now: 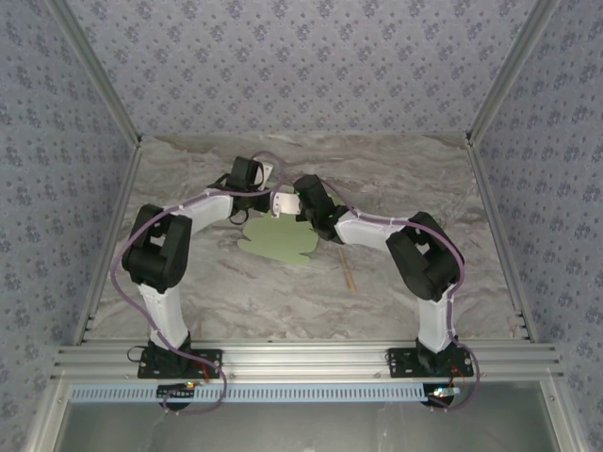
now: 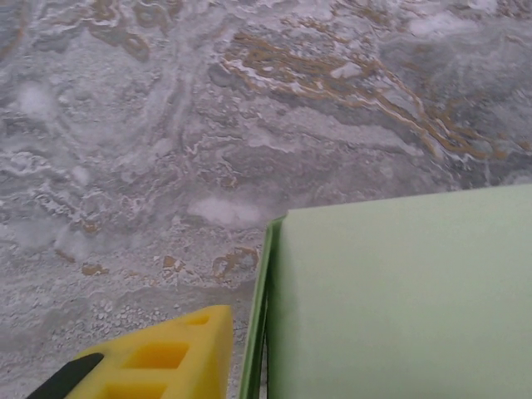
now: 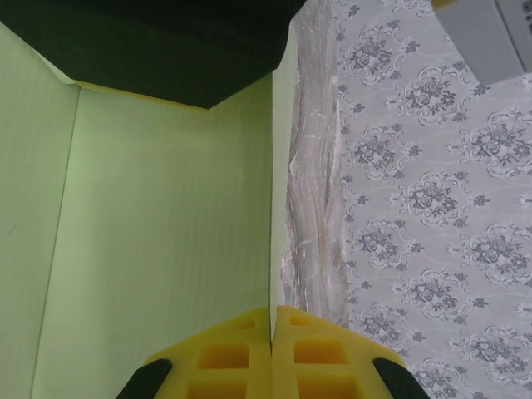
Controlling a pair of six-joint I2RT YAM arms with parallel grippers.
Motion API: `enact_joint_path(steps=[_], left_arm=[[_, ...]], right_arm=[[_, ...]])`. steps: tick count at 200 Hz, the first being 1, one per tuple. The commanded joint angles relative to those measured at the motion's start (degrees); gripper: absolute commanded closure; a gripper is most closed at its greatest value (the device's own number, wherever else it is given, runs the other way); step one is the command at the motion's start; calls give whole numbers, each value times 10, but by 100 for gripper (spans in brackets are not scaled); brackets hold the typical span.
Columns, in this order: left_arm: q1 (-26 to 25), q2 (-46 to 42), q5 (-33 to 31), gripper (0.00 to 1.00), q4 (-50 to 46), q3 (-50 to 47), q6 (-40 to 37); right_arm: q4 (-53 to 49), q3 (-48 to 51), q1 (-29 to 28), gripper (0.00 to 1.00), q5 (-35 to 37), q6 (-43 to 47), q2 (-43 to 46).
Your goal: Fold the paper box
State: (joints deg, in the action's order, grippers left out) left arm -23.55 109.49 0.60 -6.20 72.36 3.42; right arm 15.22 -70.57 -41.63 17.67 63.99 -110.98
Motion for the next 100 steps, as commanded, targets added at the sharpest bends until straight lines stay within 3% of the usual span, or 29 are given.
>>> enact_joint_path(steps=[1, 39, 100], left_arm=[[4, -5, -75, 68, 61, -9, 51], [8, -23, -4, 65, 130, -52, 78], [37, -41, 127, 56, 130, -71, 84]], right_arm=[[-18, -13, -14, 100, -31, -16, 25], [-15, -5, -8, 100, -21, -20, 23], [-10, -8, 4, 100, -15, -18, 26]])
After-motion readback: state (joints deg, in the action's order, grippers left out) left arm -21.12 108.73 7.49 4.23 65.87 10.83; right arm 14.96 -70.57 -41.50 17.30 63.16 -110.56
